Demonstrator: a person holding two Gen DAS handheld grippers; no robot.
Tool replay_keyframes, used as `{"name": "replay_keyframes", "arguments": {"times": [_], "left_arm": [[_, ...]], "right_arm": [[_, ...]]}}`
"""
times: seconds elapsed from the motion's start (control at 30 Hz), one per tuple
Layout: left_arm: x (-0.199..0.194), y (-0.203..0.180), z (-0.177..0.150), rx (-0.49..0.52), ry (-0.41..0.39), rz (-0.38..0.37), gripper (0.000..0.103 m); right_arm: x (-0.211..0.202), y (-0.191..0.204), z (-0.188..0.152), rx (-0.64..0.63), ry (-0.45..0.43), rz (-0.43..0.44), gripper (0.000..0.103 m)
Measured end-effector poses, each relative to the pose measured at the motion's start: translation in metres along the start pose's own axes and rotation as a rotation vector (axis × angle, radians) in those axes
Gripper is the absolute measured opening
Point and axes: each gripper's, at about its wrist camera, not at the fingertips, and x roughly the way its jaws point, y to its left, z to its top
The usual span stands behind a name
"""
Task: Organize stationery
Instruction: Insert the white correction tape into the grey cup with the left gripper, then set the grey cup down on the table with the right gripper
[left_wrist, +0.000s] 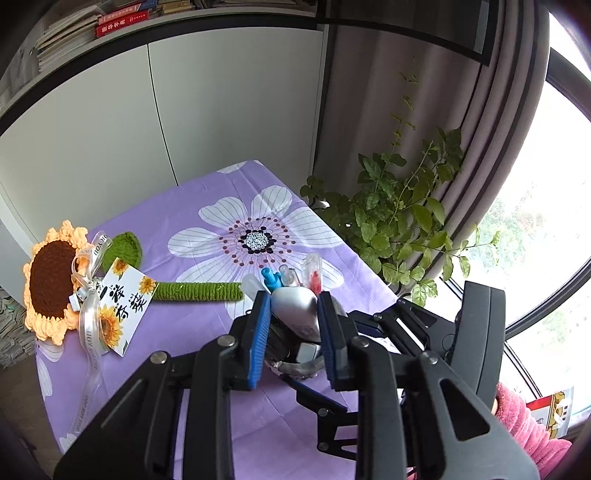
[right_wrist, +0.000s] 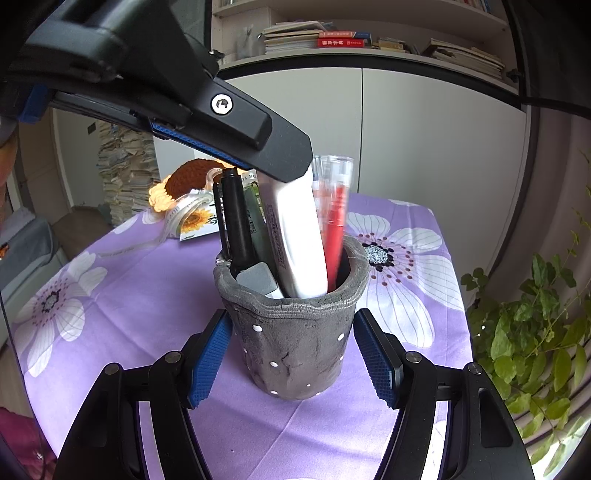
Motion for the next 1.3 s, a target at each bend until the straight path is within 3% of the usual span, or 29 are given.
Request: {"name": "replay_keyframes", "arguments": {"times": [0.17, 0.23, 0.37, 0.53, 0.7, 0.83, 0.97, 1.1, 1.3], "left_arm": [[-0.002, 0.000, 0.001, -0.001, -0.002, -0.018, 0.024], [-0.006, 0.001, 0.001, -0.007, -0.016, -0.027, 0.028], [-0.024, 0.005, 0.004, -0.029, -0.068, -0.037, 0.057], [-0.048, 0.018, 0.002, -0.068, -0.129, -0.033, 0.059], [-0.067, 0.037, -0.016, -0.125, -0.211, 0.057, 0.073], [-0.072, 0.045, -0.042, -0.120, -0.241, 0.174, 0.075], [-0.064, 0.051, -0.068, -0.108, -0.221, 0.269, 0.076], [-0.062, 0.053, -0.083, -0.105, -0.216, 0.315, 0.077], [-0.073, 0.049, -0.093, -0.075, -0.263, 0.380, 0.086]], "right_arm": [[0.000, 0.001, 0.000, 0.001, -0.001, 0.000, 0.069], [0.000, 0.000, 0.000, 0.000, -0.001, 0.000, 0.069], [0.000, 0.000, 0.000, 0.002, -0.001, 0.000, 0.069], [0.000, -0.001, 0.000, 0.002, 0.000, 0.000, 0.069], [0.000, 0.000, 0.000, 0.002, 0.000, -0.001, 0.069], [0.000, -0.001, 0.000, 0.003, 0.002, 0.000, 0.069], [0.001, -0.001, 0.000, 0.003, 0.012, -0.004, 0.069], [0.002, 0.001, 0.001, -0.001, 0.017, -0.011, 0.069], [0.003, 0.001, 0.001, 0.007, 0.023, -0.015, 0.070]]}}
